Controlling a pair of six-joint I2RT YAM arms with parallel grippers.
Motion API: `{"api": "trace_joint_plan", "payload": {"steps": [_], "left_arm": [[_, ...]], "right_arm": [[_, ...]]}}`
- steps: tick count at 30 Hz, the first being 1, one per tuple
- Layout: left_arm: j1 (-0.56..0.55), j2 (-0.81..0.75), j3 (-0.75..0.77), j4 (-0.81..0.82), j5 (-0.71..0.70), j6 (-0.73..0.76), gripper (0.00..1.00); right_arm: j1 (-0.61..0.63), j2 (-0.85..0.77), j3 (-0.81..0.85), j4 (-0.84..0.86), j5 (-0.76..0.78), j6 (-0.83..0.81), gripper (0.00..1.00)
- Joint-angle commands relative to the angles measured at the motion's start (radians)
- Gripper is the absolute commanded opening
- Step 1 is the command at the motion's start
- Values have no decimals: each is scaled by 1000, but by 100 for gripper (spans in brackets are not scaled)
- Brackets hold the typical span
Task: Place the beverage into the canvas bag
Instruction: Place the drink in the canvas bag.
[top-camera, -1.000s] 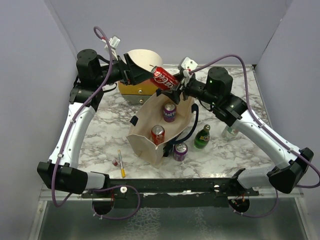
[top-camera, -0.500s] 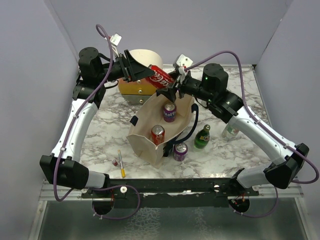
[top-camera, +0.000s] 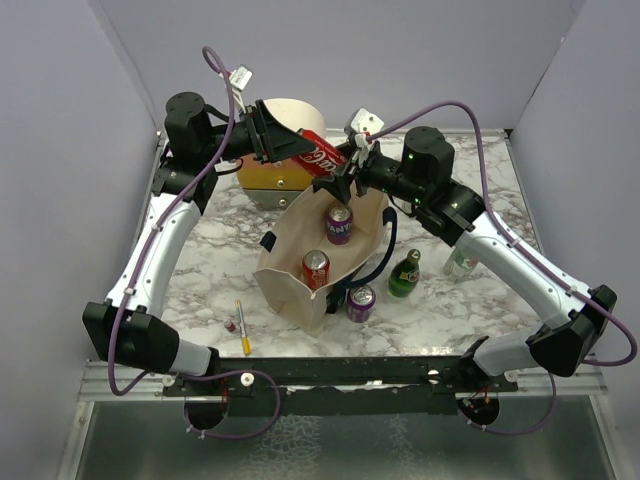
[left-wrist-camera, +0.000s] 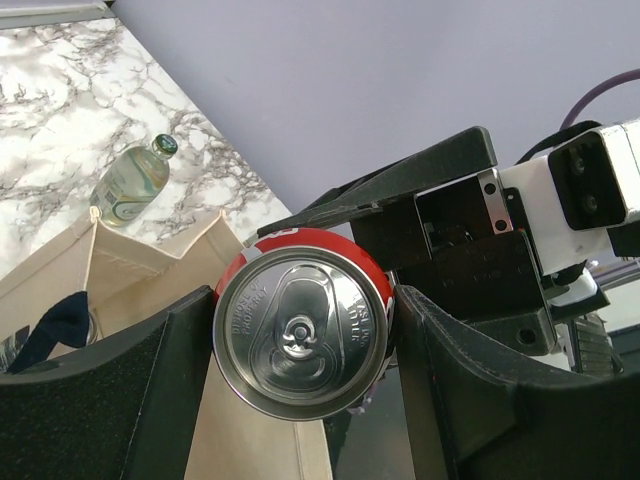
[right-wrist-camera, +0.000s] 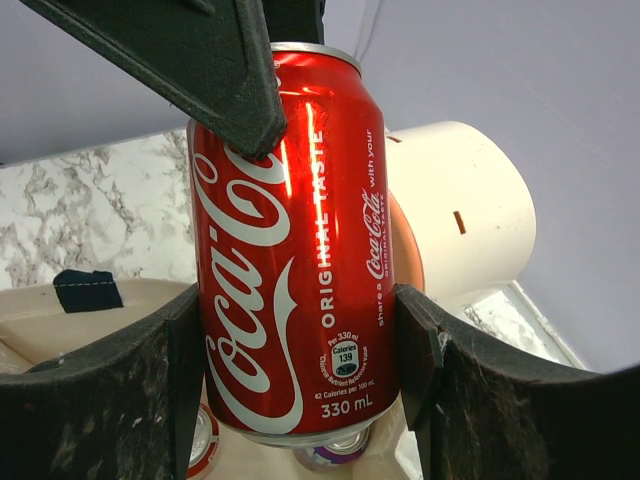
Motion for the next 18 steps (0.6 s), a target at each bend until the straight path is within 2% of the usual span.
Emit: {"api": "trace_joint_plan", "payload": {"steps": [1,4,6,8,10,13,18], "left_arm": [[-13,6,40,40,36,23,44],[-12,7,44,59,33,36,24],[-13,4,41,78,29,47,1],[-13,0,42,85,12,53,0],[-13,3,50,94,7,51,0],[-13,9,59,101,-1,48,0],[-12,22,72,118,-16,41,0]], "right_arm": [[9,-26,19,114,47,0,2],[9,-35,2,103,59,-8,17],[9,-41,-9,82,64,-19,31],[9,-48,-24,64,79,-27,43],[9,-52,-25,31,90,-43,49],[9,-61,-24,-26,102,-70,76],[9,-99,-42,-112,137,-114,89]]}}
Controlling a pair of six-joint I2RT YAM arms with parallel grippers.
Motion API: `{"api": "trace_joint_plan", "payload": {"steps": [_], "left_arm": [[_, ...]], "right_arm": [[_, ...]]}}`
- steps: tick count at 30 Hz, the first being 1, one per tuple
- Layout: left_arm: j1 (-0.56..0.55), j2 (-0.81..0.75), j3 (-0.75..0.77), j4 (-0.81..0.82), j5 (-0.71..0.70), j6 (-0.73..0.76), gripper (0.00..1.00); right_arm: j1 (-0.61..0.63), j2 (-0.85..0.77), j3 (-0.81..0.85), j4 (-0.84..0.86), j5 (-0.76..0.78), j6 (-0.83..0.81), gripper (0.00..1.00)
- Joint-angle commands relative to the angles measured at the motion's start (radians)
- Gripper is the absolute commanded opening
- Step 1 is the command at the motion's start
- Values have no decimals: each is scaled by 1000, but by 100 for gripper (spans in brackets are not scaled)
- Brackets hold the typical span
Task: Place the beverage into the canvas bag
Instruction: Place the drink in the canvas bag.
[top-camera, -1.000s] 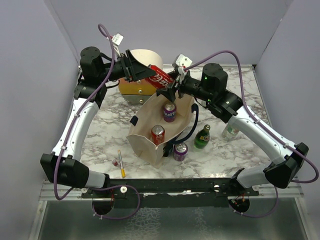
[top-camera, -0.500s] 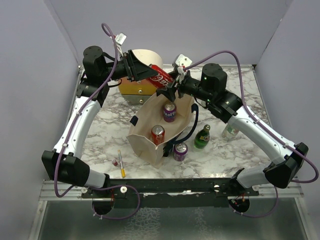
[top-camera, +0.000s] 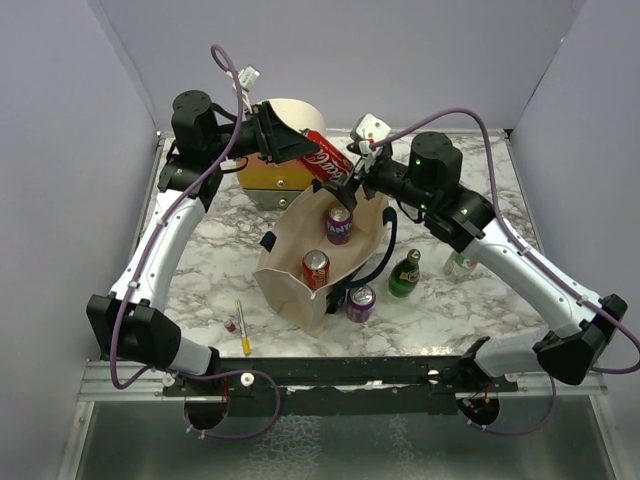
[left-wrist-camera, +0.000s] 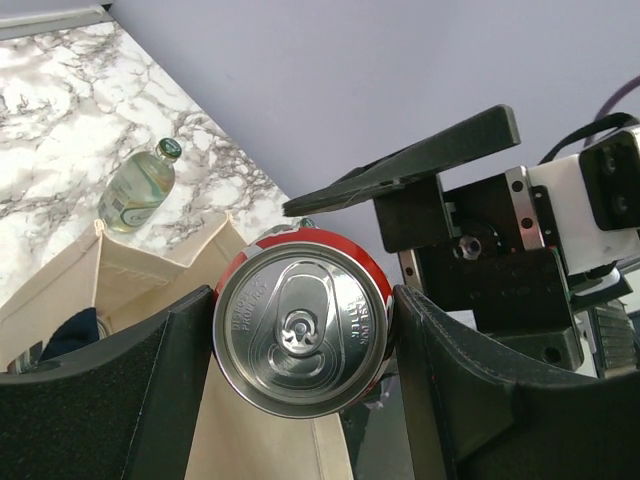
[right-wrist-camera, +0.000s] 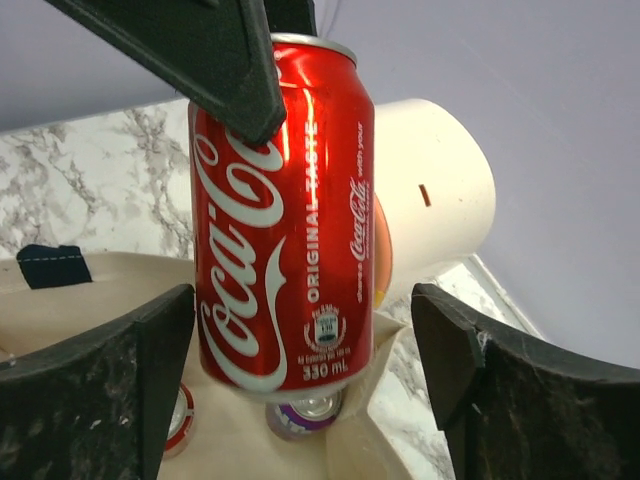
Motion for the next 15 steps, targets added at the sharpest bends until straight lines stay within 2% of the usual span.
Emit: {"api": "trace_joint_plan", "payload": {"steps": [1,5,10,12,15], "left_arm": [[1,0,68,98,-16,-9,0],[4,9,76,114,-23,-11,0],[4,20,77,104,-27,64,0],[2,29,87,55,-23,146,0],[-2,45,115,-89,-28,349,0]], "right_arm": [[7,-72,-24,-85,65,-62,91],[6,-115,-51,-144,102,-84,100],[-26,-154,-66,-189,157,-88,100],[-59,-162,-58,-202,158,-75,100],[-121,-168,-58,-197,145,-36,100]]}}
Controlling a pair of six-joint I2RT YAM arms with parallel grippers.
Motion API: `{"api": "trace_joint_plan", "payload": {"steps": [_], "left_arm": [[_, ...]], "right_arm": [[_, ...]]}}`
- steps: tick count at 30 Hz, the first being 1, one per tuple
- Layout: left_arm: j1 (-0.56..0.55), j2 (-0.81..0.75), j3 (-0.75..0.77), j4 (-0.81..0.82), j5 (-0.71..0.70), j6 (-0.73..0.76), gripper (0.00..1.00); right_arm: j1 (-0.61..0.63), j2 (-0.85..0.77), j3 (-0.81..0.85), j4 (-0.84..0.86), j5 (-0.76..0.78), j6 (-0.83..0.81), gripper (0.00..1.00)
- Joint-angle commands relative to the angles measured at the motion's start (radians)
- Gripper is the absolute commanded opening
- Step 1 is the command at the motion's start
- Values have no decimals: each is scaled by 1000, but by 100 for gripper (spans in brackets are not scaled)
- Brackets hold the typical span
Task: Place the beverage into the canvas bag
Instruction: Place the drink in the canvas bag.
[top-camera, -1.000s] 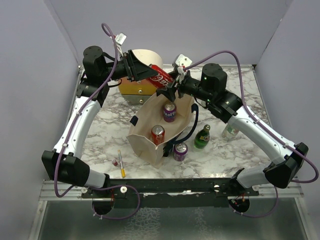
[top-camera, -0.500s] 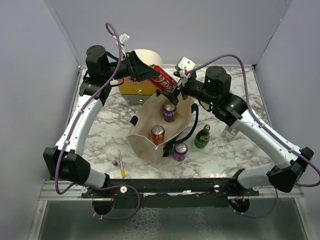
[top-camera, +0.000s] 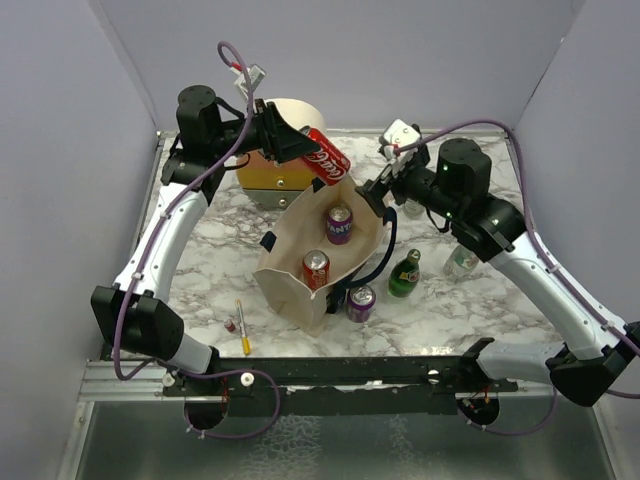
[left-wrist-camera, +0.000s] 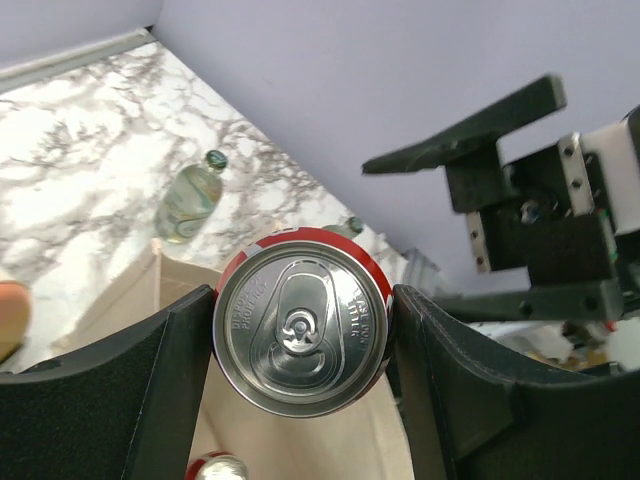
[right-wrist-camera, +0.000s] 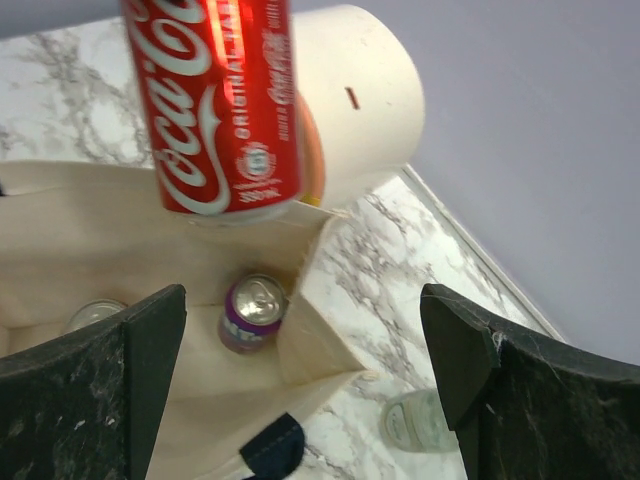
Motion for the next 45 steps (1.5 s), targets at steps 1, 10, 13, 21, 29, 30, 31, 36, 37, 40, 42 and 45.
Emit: {"api": "trace_joint_plan", "payload": {"steps": [1,10,13,21,29,30,31,36,37,40,42,45], "left_arm": [[-7,6,86,-103,-24,285,0],[-192,41,161,-381,-143,764,0],[-218,62,169,-394,-148,815,0],[-284,131,235,-558,-176,1101,0],[-310,126,160,-623,-95,1295,0],[-311,122,142,-629,-83,1330,0],[-313,121,129,-637,-69,1367,0],[-317,140,102,-690,-4,1499,0],[-318,147,100,-699,7,1518,0],[-318,175,105,-734,25,1598,0],[-321,194,117,-761,39,1653,0],[-342,238,162,-806,38,1709,0]], "right_arm": [[-97,-30,-7,-19,24,49,100],[-300,-41,-68,62,-42,132,100],[-340,-55,-97,69,-90,141,100],[-398,-73,-155,85,-155,116,100],[-417,11,-116,107,-148,86,100],[-417,24,-112,111,-150,86,100],[-417,37,-107,115,-152,87,100],[-417,82,-88,132,-150,83,100],[-417,90,-84,132,-146,82,100],[-417,115,-71,125,-142,84,100],[-417,131,-57,113,-144,91,100],[-417,153,-30,87,-146,98,100]]}}
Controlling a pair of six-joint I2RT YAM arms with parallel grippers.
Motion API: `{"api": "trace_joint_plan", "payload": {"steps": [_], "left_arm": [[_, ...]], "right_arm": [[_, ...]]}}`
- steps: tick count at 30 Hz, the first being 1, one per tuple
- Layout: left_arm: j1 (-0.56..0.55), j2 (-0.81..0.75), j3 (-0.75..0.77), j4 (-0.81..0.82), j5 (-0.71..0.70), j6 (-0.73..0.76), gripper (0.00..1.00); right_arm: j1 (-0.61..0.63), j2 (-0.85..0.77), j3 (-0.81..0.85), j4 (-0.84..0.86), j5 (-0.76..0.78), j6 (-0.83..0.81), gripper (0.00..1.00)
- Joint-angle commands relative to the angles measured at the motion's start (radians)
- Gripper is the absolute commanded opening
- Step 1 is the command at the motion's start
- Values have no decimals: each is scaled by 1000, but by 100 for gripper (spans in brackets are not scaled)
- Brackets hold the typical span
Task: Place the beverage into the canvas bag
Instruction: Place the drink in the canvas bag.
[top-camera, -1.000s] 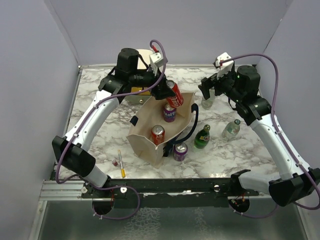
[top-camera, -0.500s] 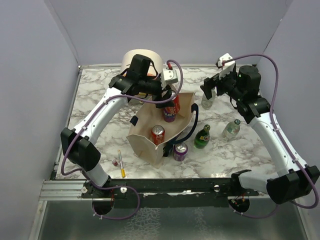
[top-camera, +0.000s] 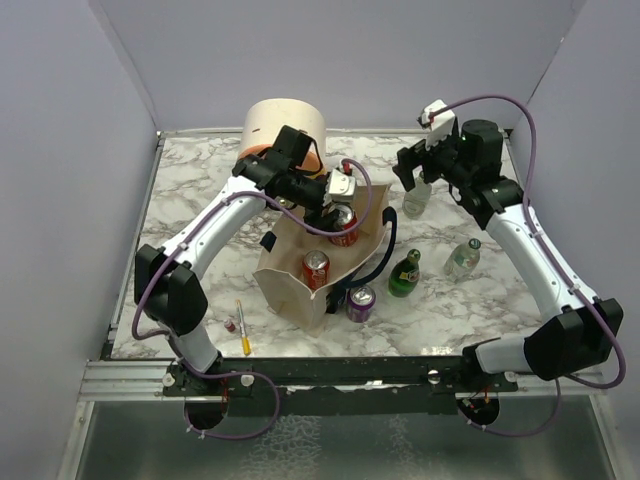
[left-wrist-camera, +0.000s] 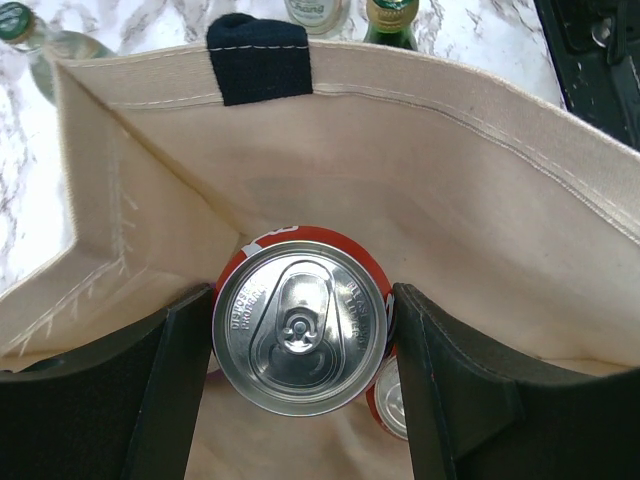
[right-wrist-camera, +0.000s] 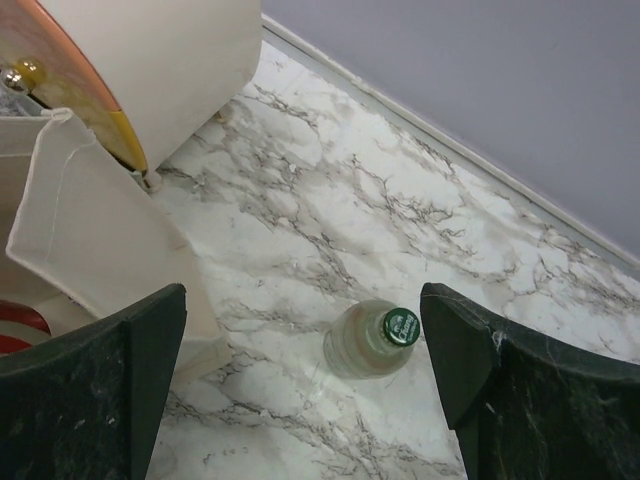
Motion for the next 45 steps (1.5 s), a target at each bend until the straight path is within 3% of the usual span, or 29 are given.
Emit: {"api": "trace_joint_plan", "payload": {"steps": [1,13,33,45], "left_arm": [[-32,64,95,-62,88,174,0],[-80,190,191,-301,-12,441,0],[-61,294,187,-355,-31,606,0],[-55,337,166,-350,-9,618,0]], "right_arm": [[-3,30,69,-4,-18,7,100],[-3,108,129,-56,36,2,100],[-3,127,146,-65,58,-33,100],[-3,130,155,-75,57,-48,100]]}}
